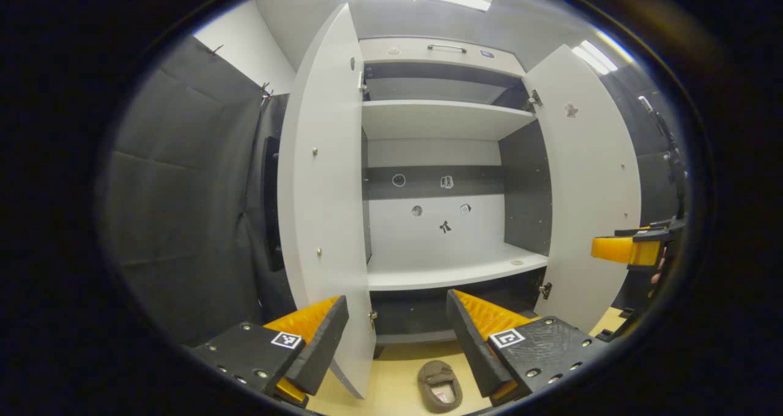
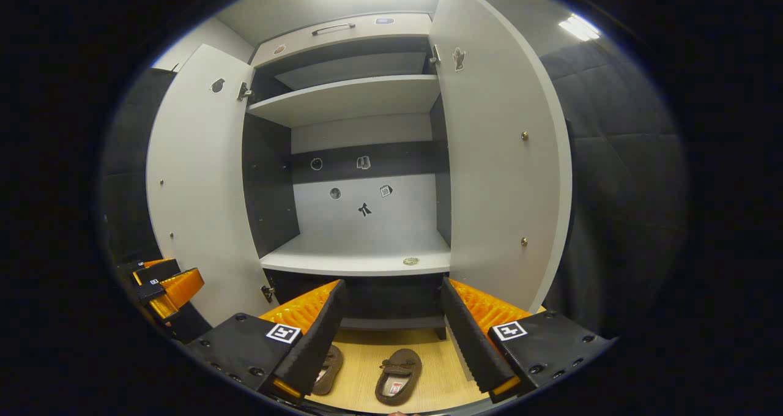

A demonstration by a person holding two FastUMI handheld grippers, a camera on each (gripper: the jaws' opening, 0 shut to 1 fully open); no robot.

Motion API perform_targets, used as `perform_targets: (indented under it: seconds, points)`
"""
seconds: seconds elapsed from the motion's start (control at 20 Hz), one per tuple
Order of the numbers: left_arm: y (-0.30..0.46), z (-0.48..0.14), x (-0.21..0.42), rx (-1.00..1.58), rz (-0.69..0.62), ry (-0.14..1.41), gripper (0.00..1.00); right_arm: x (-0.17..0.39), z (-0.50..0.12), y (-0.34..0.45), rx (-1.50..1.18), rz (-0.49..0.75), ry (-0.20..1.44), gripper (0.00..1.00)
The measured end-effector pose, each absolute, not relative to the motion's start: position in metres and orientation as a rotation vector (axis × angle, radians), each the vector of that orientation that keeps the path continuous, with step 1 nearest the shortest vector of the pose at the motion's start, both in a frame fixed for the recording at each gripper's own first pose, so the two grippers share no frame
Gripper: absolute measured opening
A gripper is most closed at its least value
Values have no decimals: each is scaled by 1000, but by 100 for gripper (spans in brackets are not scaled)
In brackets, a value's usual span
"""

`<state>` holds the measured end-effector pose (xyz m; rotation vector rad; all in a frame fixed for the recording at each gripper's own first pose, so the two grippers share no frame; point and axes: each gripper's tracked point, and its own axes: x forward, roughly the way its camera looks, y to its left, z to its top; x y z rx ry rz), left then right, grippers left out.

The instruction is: Grab one shoe with the right hand and put it into the shoe cabinet, grab the other shoe with the left hand and put it into the shoe cabinet; then close the right door with the right hand and the left door with the left hand.

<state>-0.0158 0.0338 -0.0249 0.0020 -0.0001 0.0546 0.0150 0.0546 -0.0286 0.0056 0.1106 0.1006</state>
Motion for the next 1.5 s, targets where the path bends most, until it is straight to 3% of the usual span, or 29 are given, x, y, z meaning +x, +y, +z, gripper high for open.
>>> perform_targets:
  seconds: [0.45, 1.2, 1.25, 1.5]
  points:
    - [40, -49, -22, -28, 35, 43, 94, 38, -96, 68, -19, 112, 246, 98]
    - [-1, -78, 0, -91, -100, 133, 94, 54, -305, 107, 32, 211, 763, 98]
    - [-4, -80, 2, -89, -103, 138, 100, 55, -318, 108, 43, 210, 797, 98]
    - [-18, -86, 9, -74, -109, 158, 100, 55, -377, 105, 59, 201, 934, 98]
